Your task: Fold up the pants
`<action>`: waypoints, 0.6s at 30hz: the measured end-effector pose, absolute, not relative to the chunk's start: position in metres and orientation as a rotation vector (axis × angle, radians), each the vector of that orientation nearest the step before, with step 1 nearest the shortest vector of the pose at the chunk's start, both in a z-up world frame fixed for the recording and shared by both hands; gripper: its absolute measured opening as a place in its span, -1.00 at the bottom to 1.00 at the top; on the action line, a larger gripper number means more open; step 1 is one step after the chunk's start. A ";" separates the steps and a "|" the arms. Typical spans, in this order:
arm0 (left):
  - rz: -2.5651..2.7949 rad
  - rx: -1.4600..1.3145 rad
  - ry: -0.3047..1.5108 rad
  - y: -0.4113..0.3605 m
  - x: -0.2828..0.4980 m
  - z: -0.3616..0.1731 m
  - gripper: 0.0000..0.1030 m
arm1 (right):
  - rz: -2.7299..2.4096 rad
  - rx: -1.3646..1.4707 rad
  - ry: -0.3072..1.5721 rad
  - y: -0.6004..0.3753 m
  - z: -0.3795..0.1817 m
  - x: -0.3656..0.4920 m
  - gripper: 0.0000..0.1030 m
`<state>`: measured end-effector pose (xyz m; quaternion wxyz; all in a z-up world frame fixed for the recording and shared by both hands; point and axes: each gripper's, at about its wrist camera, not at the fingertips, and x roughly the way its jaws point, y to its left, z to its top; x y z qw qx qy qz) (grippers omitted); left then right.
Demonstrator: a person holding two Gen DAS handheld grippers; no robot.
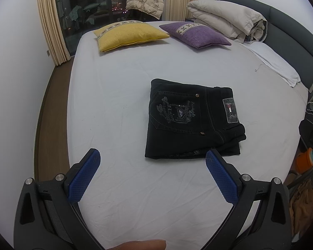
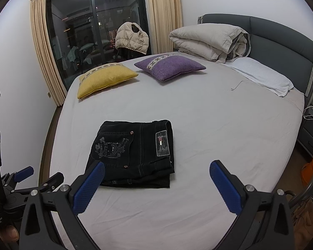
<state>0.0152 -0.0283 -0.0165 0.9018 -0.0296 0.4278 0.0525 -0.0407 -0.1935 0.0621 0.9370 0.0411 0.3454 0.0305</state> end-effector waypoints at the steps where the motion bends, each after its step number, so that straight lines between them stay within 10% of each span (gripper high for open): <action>1: 0.108 -0.061 0.884 -0.028 0.015 -0.017 1.00 | 0.062 0.084 0.706 -0.193 0.062 -0.041 1.00; 18: 0.105 -0.058 0.885 -0.029 0.015 -0.019 1.00 | 0.070 0.080 0.713 -0.195 0.057 -0.048 1.00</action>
